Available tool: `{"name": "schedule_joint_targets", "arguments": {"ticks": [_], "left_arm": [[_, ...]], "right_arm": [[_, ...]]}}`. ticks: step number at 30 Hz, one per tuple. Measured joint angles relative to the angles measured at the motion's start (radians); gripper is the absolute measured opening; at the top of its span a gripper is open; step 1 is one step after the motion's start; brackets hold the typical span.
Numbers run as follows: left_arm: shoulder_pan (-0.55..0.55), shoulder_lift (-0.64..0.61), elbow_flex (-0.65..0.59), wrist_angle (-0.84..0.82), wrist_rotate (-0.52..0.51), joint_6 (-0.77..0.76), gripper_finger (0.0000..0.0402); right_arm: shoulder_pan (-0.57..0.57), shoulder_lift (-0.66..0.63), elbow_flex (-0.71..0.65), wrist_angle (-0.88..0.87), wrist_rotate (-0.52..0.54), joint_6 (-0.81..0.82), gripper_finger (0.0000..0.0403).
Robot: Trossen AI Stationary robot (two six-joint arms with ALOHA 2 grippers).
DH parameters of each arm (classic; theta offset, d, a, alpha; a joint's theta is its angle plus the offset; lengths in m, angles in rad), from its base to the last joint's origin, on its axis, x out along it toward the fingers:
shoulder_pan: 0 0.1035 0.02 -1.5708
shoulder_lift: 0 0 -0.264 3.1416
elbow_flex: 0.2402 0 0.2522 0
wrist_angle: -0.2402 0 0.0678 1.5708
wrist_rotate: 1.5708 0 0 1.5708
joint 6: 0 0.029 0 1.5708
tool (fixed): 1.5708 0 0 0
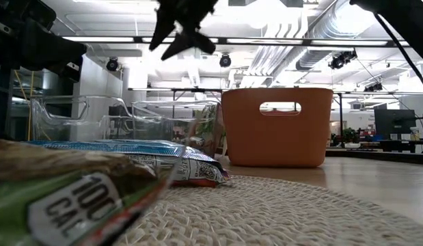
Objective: Pick and place Granola Bars by type
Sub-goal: Put the red granola bar into the left transparent bin
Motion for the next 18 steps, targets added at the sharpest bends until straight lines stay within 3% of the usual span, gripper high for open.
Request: {"name": "schedule_joint_targets", "arguments": {"ticks": [6,14,18], "left_arm": [[0.0,0.0,0.0,0.0,0.0,0.0,0.0001],[0.0,0.0,0.0,0.0,0.0,0.0,0.0001],[0.0,0.0,0.0,0.0,0.0,0.0,0.0001]], "right_arm": [[0.038,-0.016,0.105,-0.104,0.039,-0.096,0.0113],[0.087,-0.211,-0.071,-0.111,0.176,-0.096,0.0012],[0.117,-0.341,-0.195,-0.092,0.245,-0.103,0.0013]]}}
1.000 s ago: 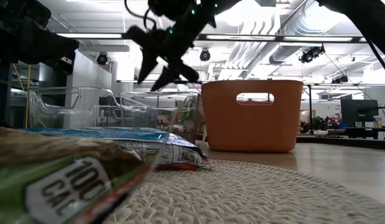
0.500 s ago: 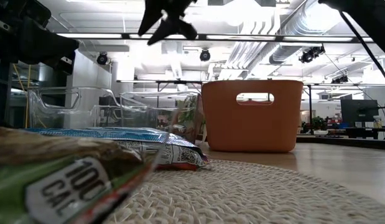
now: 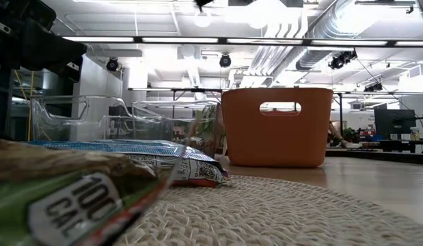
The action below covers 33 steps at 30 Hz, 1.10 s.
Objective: Pick and place Granola Bars by type
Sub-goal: Put the red granola bar into the left transparent bin
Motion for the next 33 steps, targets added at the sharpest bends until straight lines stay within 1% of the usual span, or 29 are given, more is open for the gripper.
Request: {"name": "schedule_joint_targets", "arguments": {"ticks": [4,6,8,11,17,23,28,33], "left_arm": [[0.0,0.0,0.0,0.0,0.0,0.0,0.0001],[0.0,0.0,0.0,0.0,0.0,0.0,0.0001],[0.0,0.0,0.0,0.0,0.0,0.0,0.0001],[0.0,0.0,0.0,0.0,0.0,0.0,0.0001],[0.0,0.0,0.0,0.0,0.0,0.0,0.0001],[0.0,0.0,0.0,0.0,0.0,0.0,0.0001],[0.0,0.0,0.0,0.0,0.0,0.0,0.0001],[0.0,0.0,0.0,0.0,0.0,0.0,0.0001]], "right_arm": [[0.033,-0.166,-0.177,0.033,0.08,0.017,0.0003],[0.051,-0.263,-0.291,0.083,0.122,0.034,0.0004],[0.066,-0.368,-0.419,0.161,0.167,0.043,0.0002],[0.085,-0.535,-0.631,0.327,0.203,0.046,0.0001],[0.087,-0.833,-1.042,0.688,0.214,0.039,0.0],[0.067,-1.068,-1.381,0.975,0.212,0.023,0.0],[0.045,-1.226,-1.6,1.141,0.194,0.026,0.0],[0.024,-1.349,-1.733,1.23,0.15,0.017,0.0]]}}
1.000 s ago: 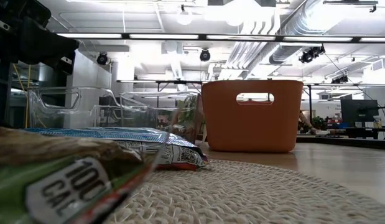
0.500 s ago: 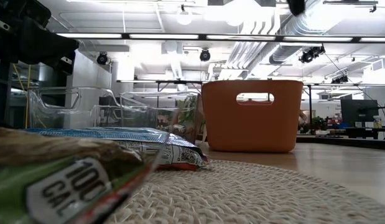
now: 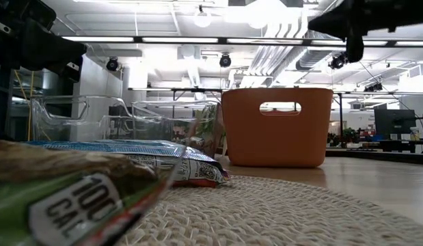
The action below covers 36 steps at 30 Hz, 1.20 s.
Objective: Pick and place Granola Bars by type
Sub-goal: Put the red granola bar into the left transparent bin
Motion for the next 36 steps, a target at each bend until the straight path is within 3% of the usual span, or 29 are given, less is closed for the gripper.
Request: {"name": "schedule_joint_targets", "arguments": {"ticks": [8,17,36], "left_arm": [[0.0,0.0,0.0,0.0,0.0,0.0,0.0001],[0.0,0.0,0.0,0.0,-0.005,0.025,0.0001],[0.0,0.0,0.0,0.011,-0.012,0.033,0.0001]], "right_arm": [[-0.029,-0.161,-0.132,0.047,-0.089,-0.011,0.0],[-0.035,-0.279,-0.226,0.054,-0.094,-0.01,0.0],[-0.035,-0.306,-0.306,0.095,-0.043,0.012,0.0]]}}
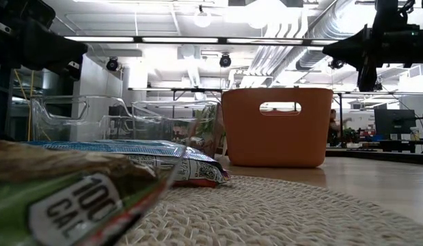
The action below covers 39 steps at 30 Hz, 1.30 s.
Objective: Pick and place Granola Bars by type
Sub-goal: Put the red granola bar into the left transparent bin
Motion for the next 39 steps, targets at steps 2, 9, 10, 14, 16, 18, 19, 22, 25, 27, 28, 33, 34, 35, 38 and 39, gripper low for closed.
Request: {"name": "schedule_joint_targets", "arguments": {"ticks": [2,9,10,14,16,18,19,22,25,27,28,33,34,35,38,39], "left_arm": [[0.0,0.0,0.0,0.007,-0.02,0.022,0.0001],[0.0,0.0,0.0,0.036,-0.191,0.097,0.0001],[0.0,0.0,0.0,0.035,-0.207,0.1,0.0001],[0.0,0.0,0.0,0.027,-0.277,0.141,0.0001],[0.0,0.0,0.0,0.027,-0.314,0.159,0.0001],[0.0,0.0,0.0,0.028,-0.356,0.159,0.0001],[0.0,0.0,0.0,0.028,-0.375,0.159,0.0001],[0.0,0.0,0.0,0.03,-0.422,0.145,0.0001],[0.0,0.0,0.0,0.031,-0.451,0.092,0.0001],[0.0,0.0,0.0,0.031,-0.449,0.045,0.0001],[0.0,0.0,0.0,0.031,-0.44,0.022,0.0001],[0.0,0.0,0.002,0.049,-0.373,-0.086,0.0001],[0.0,0.0,0.007,0.053,-0.364,-0.098,0.0001],[0.0,0.0,0.013,0.05,-0.35,-0.104,0.0001],[0.0,0.001,0.05,0.069,-0.332,-0.1,0.0001],[0.0,-0.001,0.058,0.091,-0.345,-0.088,0.0001]], "right_arm": [[0.0,0.0,0.0,0.006,0.0,-0.017,0.0],[0.0,0.0,0.0,-0.02,-0.005,-0.052,0.0],[-0.001,0.0,0.0,-0.026,-0.008,-0.056,0.0],[-0.04,0.0,0.0,-0.076,-0.067,-0.039,0.0],[-0.077,0.0,0.0,-0.095,-0.111,-0.016,0.0],[-0.117,0.0,0.0,-0.099,-0.148,-0.005,0.0],[-0.138,0.0,0.0,-0.098,-0.165,-0.004,0.0],[-0.199,0.0,0.0,-0.096,-0.217,0.006,0.0],[-0.248,0.0,0.0,-0.109,-0.23,0.006,0.0],[-0.267,0.0,0.0,-0.134,-0.23,-0.03,0.0],[-0.271,0.0,0.0,-0.141,-0.23,-0.048,0.0],[-0.275,0.0,0.0,-0.144,-0.208,-0.039,0.0001],[-0.275,0.0,0.0,-0.145,-0.203,-0.039,0.0001],[-0.275,0.0,0.0,-0.147,-0.201,-0.044,0.0001],[-0.275,0.0,0.0,-0.149,-0.2,-0.071,0.0001],[-0.275,0.0,0.0,-0.152,-0.2,-0.075,0.0001]]}}
